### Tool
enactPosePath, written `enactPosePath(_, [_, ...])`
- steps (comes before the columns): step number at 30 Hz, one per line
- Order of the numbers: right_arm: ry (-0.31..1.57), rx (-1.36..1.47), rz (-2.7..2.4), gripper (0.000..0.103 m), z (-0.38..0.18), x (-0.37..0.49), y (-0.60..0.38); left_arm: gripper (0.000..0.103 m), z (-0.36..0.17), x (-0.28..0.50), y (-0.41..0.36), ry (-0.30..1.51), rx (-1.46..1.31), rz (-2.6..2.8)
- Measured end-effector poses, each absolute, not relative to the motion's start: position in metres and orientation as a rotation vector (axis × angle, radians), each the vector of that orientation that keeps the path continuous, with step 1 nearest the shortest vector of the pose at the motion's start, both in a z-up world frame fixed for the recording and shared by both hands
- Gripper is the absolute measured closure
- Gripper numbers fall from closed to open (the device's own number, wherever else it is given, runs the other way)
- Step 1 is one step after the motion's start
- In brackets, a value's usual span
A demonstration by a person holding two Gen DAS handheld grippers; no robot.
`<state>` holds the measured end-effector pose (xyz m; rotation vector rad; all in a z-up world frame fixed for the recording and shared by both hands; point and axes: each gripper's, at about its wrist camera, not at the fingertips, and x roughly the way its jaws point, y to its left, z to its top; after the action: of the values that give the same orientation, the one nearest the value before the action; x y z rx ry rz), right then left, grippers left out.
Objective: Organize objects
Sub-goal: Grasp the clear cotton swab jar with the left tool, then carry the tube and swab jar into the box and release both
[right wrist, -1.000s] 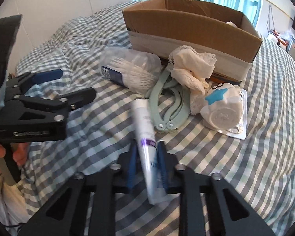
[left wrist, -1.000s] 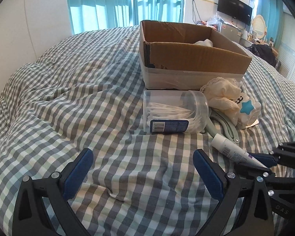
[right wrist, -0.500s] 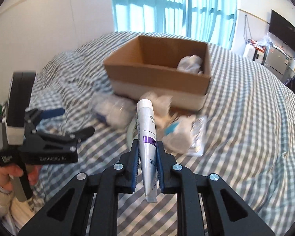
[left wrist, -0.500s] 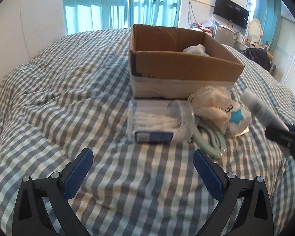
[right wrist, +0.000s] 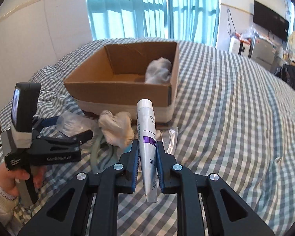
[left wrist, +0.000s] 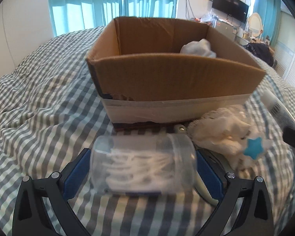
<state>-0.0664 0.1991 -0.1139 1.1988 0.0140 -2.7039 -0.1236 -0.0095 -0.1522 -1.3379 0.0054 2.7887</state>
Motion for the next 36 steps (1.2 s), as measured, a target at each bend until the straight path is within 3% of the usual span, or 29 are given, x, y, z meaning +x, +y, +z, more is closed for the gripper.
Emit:
enactPosePath(5, [-0.002, 1.227, -2.698, 0.087, -0.120, -0.069, 0.205, 0.002, -0.159, -0.130, -0.013, 0.002, -1.358, 2.801])
enactPosePath(8, [0.000, 1.227, -2.701, 0.087, -0.120, -0.064, 0.203, 0.012, -0.155, -0.124, -0.015, -0.024, -1.347, 2.791])
enactPosePath(18, [0.042, 1.179, -2.755, 0.087, -0.101, -0.037, 0.201, 0.013, -0.124, -0.086, -0.024, -0.023, -1.330, 2.837])
enactPosePath(36, [0.091, 0.940, -2.787, 0.087, -0.006, -0.014, 0.174, 0.013, 0.012, -0.052, -0.029, 0.038, -0.885, 2.993])
